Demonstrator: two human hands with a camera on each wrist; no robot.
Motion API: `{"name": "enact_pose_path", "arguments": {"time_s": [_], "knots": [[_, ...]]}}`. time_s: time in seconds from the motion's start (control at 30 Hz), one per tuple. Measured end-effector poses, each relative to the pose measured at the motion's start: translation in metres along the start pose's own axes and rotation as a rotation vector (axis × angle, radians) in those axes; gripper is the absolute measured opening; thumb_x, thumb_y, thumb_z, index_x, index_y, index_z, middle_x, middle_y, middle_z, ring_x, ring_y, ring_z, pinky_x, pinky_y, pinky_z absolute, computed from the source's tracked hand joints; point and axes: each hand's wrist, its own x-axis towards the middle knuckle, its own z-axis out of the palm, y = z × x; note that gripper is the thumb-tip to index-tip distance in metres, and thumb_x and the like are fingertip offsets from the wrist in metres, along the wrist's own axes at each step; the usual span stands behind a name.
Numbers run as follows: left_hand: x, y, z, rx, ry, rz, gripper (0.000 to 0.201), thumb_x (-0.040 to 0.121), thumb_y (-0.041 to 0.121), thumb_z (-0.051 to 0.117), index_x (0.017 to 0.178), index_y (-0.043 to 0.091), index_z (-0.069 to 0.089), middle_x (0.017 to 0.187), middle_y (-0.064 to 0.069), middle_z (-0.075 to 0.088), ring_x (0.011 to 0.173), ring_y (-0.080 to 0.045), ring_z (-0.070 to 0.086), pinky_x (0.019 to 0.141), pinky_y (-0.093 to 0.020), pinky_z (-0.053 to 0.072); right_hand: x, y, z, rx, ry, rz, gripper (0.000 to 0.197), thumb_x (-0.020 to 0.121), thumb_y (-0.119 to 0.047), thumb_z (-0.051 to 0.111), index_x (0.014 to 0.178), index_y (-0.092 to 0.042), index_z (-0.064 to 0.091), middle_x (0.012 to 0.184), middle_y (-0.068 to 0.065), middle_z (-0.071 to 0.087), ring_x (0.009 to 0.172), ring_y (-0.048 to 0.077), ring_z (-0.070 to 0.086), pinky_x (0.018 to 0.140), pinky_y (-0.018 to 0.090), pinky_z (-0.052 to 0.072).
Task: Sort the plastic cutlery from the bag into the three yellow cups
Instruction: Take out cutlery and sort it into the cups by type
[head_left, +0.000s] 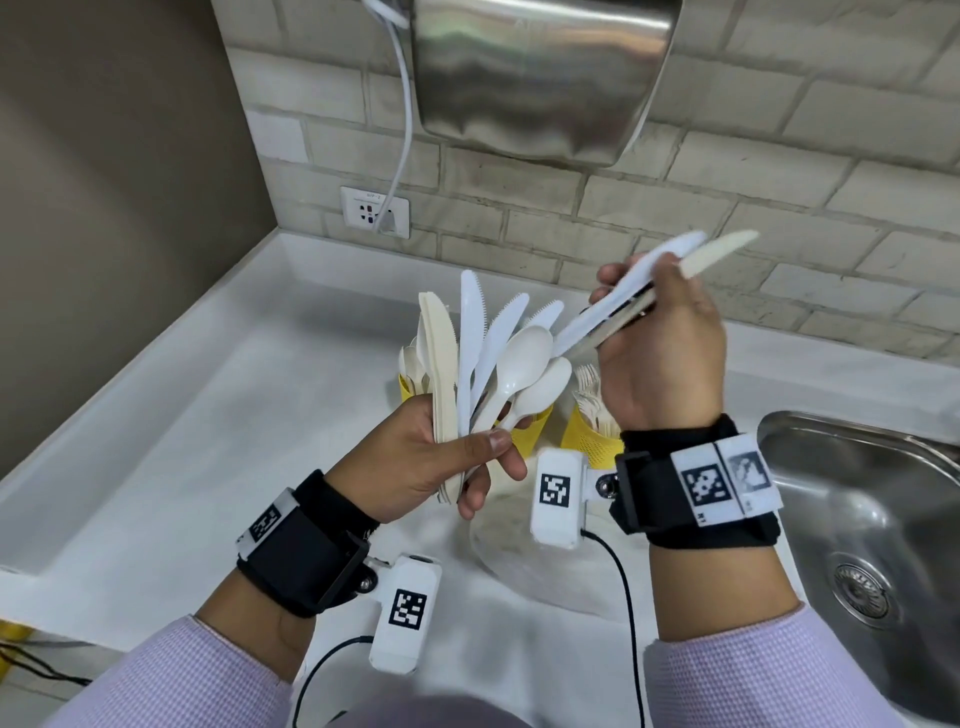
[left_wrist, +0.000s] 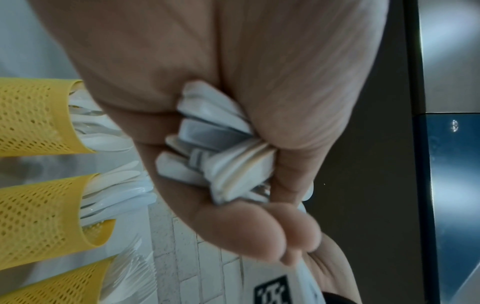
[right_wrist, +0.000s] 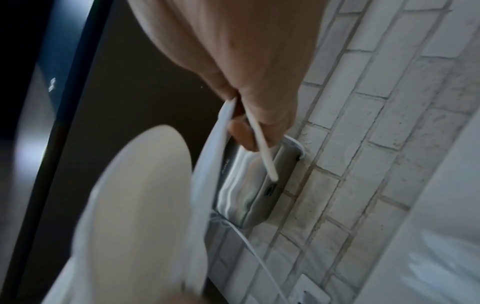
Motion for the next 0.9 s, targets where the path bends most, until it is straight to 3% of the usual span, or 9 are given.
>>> {"name": "enact_pose_path", "arguments": {"time_s": [0.07, 0.1, 0.2, 0.3, 0.43, 0.53, 0.63, 0.77, 0.9], "knots": [[0.0, 0.001, 0.001, 0.013, 0.006, 0.003, 0.009, 0.094, 0.019, 0.061, 0.092, 0.016, 0.069, 0.086, -0.011, 0.073, 0.046, -0.022, 0.055, 0.049, -0.028, 0.047, 0.008, -0.007, -0.003, 0.168, 0.124, -0.041, 0.024, 0.112, -0.026, 0.033, 0.104, -0.007, 0.046, 0.074, 0.014, 0.062, 0.069, 0.03, 0.068, 0.067, 0.037, 0.056], [0.0, 0.001, 0.001, 0.023, 0.011, 0.002, 0.009, 0.094, 0.019, 0.06, 0.09, 0.015, 0.068, 0.085, -0.01, 0.073, 0.046, -0.021, 0.056, 0.048, -0.025, 0.046, 0.01, -0.011, -0.004, 0.2, 0.187, -0.083, 0.025, 0.112, -0.03, 0.031, 0.105, -0.009, 0.043, 0.069, 0.012, 0.06, 0.066, 0.031, 0.068, 0.065, 0.039, 0.056], [0.001, -0.001, -0.001, 0.036, 0.012, 0.002, 0.015, 0.098, 0.018, 0.062, 0.101, 0.003, 0.066, 0.088, -0.011, 0.073, 0.047, -0.022, 0.055, 0.051, -0.028, 0.047, 0.011, -0.017, -0.003, 0.078, 0.243, -0.252, 0.024, 0.112, -0.035, 0.03, 0.108, -0.014, 0.04, 0.06, 0.004, 0.044, 0.045, 0.021, 0.045, 0.048, 0.027, 0.04], [0.002, -0.004, -0.003, 0.035, 0.018, 0.004, 0.022, 0.098, 0.017, 0.06, 0.109, -0.002, 0.065, 0.092, -0.014, 0.073, 0.048, -0.023, 0.053, 0.052, -0.032, 0.047, 0.004, -0.01, -0.004, -0.177, 0.058, -0.279, 0.025, 0.11, -0.038, 0.039, 0.104, -0.015, 0.049, 0.059, -0.002, 0.034, 0.046, 0.014, 0.027, 0.044, 0.02, 0.023], [0.004, -0.004, -0.003, -0.015, 0.056, 0.012, 0.019, 0.096, 0.016, 0.064, 0.11, 0.004, 0.07, 0.092, -0.016, 0.073, 0.048, -0.022, 0.052, 0.05, -0.03, 0.045, -0.006, -0.002, -0.01, -0.501, -0.297, -0.04, 0.016, 0.095, -0.032, 0.063, 0.091, -0.016, 0.065, 0.052, -0.007, 0.031, 0.043, 0.011, 0.022, 0.043, 0.017, 0.022], [0.006, -0.005, -0.005, -0.024, 0.077, 0.003, 0.02, 0.097, 0.015, 0.065, 0.11, 0.0, 0.069, 0.094, -0.02, 0.074, 0.048, -0.022, 0.052, 0.049, -0.029, 0.045, -0.016, -0.002, -0.01, -0.627, -0.457, 0.038, 0.017, 0.097, -0.019, 0.068, 0.081, -0.015, 0.068, 0.047, -0.01, 0.043, 0.038, 0.007, 0.03, 0.041, 0.017, 0.026], [0.005, -0.008, -0.006, -0.031, 0.08, -0.016, 0.025, 0.097, 0.013, 0.063, 0.112, -0.008, 0.064, 0.094, -0.02, 0.074, 0.048, -0.022, 0.054, 0.049, -0.029, 0.046, -0.015, 0.0, -0.009, -0.586, -0.434, 0.03, 0.018, 0.099, -0.009, 0.063, 0.081, -0.008, 0.067, 0.044, -0.012, 0.044, 0.035, 0.004, 0.031, 0.041, 0.016, 0.026], [0.005, -0.008, -0.007, -0.012, 0.077, -0.039, 0.029, 0.095, 0.017, 0.065, 0.113, -0.007, 0.064, 0.095, -0.018, 0.075, 0.05, -0.022, 0.055, 0.05, -0.029, 0.047, -0.007, 0.0, -0.008, -0.408, -0.308, 0.016, 0.021, 0.101, -0.009, 0.061, 0.081, -0.012, 0.066, 0.048, -0.007, 0.028, 0.04, 0.01, 0.018, 0.044, 0.017, 0.02], [0.005, -0.007, -0.006, -0.002, 0.078, -0.036, 0.028, 0.094, 0.017, 0.064, 0.11, -0.006, 0.064, 0.094, -0.018, 0.075, 0.049, -0.023, 0.054, 0.05, -0.029, 0.047, -0.003, -0.005, -0.009, -0.303, -0.288, 0.051, 0.019, 0.105, -0.017, 0.056, 0.087, -0.012, 0.061, 0.069, 0.01, 0.015, 0.048, 0.014, 0.012, 0.043, 0.018, 0.017]]}}
